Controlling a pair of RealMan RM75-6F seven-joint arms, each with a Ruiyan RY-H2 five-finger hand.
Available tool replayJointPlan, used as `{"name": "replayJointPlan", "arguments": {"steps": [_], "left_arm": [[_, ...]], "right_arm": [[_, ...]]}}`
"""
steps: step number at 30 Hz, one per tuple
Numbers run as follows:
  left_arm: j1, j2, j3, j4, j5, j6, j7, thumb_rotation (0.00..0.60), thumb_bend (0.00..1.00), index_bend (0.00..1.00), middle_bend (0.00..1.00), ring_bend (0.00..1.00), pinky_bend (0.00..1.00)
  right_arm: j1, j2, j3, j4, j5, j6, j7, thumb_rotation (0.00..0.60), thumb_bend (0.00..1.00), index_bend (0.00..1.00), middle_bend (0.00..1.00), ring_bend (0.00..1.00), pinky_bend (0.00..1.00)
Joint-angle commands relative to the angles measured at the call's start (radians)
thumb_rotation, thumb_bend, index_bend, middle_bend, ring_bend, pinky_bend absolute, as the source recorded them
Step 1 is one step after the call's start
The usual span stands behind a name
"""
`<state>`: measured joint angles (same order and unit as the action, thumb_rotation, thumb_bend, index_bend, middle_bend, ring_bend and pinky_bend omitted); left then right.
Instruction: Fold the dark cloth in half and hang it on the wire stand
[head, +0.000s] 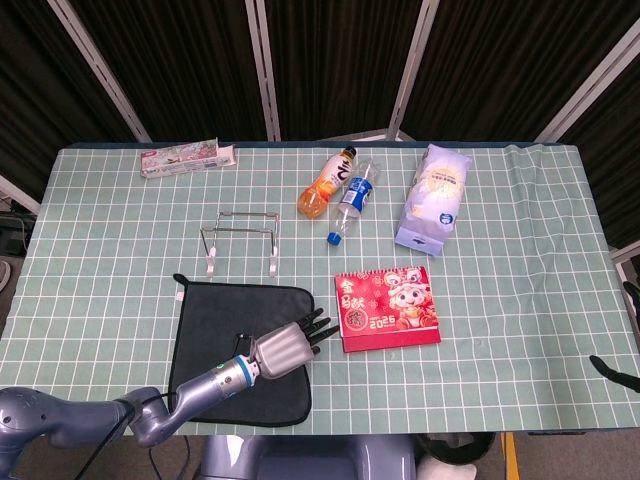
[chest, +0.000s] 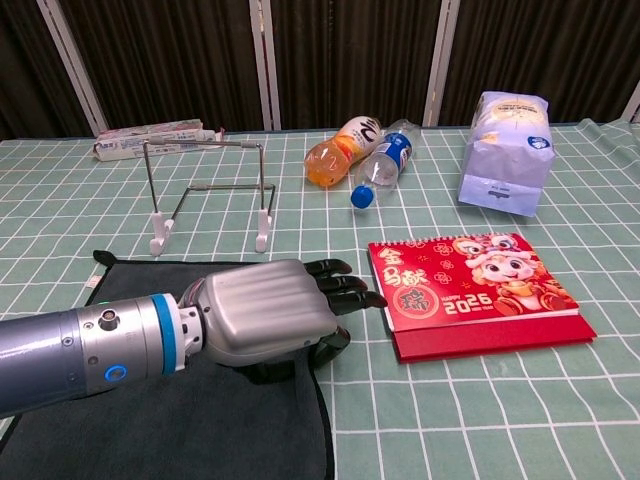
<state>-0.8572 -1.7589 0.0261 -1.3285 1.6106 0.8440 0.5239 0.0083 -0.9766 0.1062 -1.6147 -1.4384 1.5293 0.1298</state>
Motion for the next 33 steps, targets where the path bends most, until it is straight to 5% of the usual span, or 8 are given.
{"name": "replayJointPlan", "arguments": {"steps": [1, 9, 18, 33], "left_arm": [[0.001, 0.002, -0.001, -0.003, 0.0, 0.005, -0.003, 0.6, 0.48, 0.5, 0.0, 0.0, 0.0], [0.01, 0.03, 0.007, -0.026, 0.009, 0.03, -0.011, 0.6, 0.48, 0.64, 0.0, 0.0, 0.0], [0.041, 0.084, 0.039, -0.064, 0.043, 0.091, -0.036, 0.6, 0.48, 0.66, 0.0, 0.0, 0.0], [0.171, 0.221, 0.186, 0.012, 0.169, 0.271, -0.145, 0.6, 0.48, 0.66, 0.0, 0.0, 0.0]], "right_arm": [[-0.001, 0.001, 0.0, 0.0, -0.001, 0.001, 0.0, 0.6, 0.0, 0.01, 0.0, 0.0, 0.0], [-0.002, 0.002, -0.001, -0.003, -0.005, 0.004, 0.002, 0.6, 0.0, 0.0, 0.0, 0.0, 0.0], [-0.006, 0.004, -0.004, -0.005, -0.015, 0.013, 0.004, 0.6, 0.0, 0.0, 0.0, 0.0, 0.0], [-0.009, 0.005, -0.015, -0.021, -0.044, 0.025, -0.011, 0.6, 0.0, 0.0, 0.0, 0.0, 0.0]]}}
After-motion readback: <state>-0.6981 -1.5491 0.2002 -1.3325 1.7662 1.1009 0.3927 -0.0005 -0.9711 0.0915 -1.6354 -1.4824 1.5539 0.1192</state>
